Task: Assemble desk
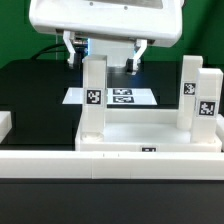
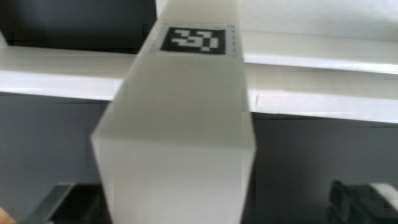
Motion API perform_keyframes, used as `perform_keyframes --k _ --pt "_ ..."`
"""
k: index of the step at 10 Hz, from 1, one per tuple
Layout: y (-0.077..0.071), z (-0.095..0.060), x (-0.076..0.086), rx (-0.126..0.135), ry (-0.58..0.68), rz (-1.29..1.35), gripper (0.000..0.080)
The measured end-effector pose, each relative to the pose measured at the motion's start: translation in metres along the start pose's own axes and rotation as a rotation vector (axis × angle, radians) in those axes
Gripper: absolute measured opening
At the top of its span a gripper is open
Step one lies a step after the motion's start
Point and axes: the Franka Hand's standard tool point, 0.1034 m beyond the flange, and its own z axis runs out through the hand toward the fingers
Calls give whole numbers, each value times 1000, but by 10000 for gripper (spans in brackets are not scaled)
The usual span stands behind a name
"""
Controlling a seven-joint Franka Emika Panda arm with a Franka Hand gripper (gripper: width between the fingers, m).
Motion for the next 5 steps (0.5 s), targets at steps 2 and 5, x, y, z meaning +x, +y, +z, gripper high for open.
perform_keyframes --k 2,5 --pt "6 0 -1 -5 -3 4 639" --pt "19 -7 3 -9 -4 18 648"
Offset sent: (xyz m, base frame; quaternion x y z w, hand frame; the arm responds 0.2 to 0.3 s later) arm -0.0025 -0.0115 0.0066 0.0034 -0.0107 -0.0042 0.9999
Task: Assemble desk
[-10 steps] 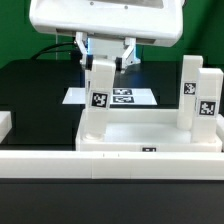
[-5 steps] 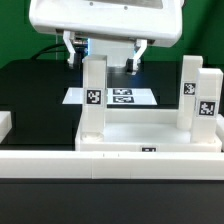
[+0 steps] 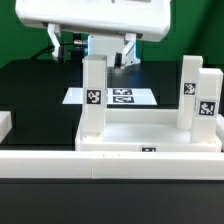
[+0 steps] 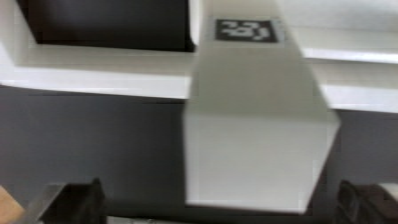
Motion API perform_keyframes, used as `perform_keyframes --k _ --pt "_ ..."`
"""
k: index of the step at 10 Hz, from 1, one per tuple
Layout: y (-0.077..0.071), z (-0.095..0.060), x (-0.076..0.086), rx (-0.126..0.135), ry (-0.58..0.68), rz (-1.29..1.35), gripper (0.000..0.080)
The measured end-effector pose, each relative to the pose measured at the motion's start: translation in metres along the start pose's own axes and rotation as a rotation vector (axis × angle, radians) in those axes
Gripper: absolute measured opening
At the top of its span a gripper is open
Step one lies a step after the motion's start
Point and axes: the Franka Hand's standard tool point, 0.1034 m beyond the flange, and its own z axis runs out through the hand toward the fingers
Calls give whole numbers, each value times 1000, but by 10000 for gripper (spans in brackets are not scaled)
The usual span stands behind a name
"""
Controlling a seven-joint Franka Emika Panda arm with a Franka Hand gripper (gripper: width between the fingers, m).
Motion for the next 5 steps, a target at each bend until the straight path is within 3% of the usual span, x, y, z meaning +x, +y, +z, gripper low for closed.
perform_keyframes --k 2,5 --pt "6 -12 6 18 -16 18 648" --pt "3 -11 3 32 -44 27 648"
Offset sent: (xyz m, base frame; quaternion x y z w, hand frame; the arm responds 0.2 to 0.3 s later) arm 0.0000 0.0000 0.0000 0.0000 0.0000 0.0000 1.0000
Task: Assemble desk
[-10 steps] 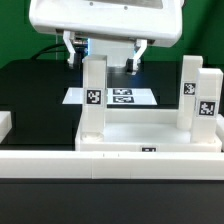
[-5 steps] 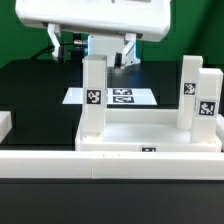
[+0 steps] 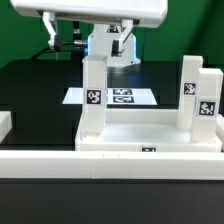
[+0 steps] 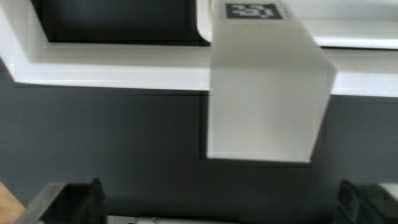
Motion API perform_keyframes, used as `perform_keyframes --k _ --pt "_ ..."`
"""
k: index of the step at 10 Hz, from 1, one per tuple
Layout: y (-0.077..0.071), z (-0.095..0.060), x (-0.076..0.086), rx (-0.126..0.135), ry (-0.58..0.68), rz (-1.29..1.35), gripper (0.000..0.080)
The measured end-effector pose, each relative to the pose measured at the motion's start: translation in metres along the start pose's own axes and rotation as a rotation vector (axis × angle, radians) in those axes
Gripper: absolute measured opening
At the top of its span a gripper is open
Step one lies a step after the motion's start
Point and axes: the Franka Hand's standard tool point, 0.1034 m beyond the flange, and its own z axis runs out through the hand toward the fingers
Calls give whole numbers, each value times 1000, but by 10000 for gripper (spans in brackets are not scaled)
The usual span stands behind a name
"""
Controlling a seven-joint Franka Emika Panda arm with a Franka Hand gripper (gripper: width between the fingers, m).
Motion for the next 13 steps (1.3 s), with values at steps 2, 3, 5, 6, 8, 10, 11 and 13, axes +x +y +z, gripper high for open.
perform_keyframes --k 2,3,5,6,8,10,11,13 --pt "-2 3 -6 11 -31 1 648" --pt "-10 6 -11 43 -101 21 648" --pt "-18 10 -10 85 -261 7 648" --pt "-17 13 -12 92 -315 0 648" --pt "-10 22 -17 97 -434 -16 648" --pt "-3 26 -12 81 -410 -12 648" --pt "-4 26 -12 81 -411 -12 648" --pt "-6 27 -12 82 -411 -12 528"
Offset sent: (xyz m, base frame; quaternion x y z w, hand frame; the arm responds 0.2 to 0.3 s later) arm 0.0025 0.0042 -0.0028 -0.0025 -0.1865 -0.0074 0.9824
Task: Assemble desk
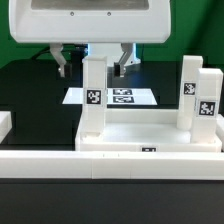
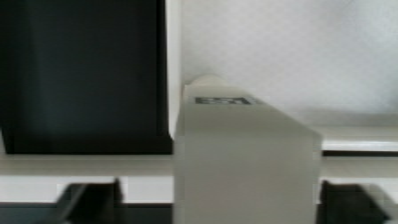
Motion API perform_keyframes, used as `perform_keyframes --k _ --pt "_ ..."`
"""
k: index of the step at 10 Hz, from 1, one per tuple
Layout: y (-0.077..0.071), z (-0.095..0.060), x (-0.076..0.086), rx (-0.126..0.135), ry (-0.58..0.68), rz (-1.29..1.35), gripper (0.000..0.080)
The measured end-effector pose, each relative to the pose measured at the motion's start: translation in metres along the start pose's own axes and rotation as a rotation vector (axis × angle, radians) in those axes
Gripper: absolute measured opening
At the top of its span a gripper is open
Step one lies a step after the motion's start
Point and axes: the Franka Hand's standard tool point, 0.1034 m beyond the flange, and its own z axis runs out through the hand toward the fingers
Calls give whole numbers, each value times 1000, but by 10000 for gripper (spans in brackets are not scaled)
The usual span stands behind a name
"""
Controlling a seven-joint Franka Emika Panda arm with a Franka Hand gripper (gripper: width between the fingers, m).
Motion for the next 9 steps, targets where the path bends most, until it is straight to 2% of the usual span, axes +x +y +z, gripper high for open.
perform_keyframes --k 1,2,3,6,9 --pt "0 0 0 0 0 0 393" --pt "0 0 0 0 0 0 393" --pt "0 0 0 1 0 7 288" --pt "0 0 0 1 0 39 288" --pt "-1 1 0 15 6 384 288"
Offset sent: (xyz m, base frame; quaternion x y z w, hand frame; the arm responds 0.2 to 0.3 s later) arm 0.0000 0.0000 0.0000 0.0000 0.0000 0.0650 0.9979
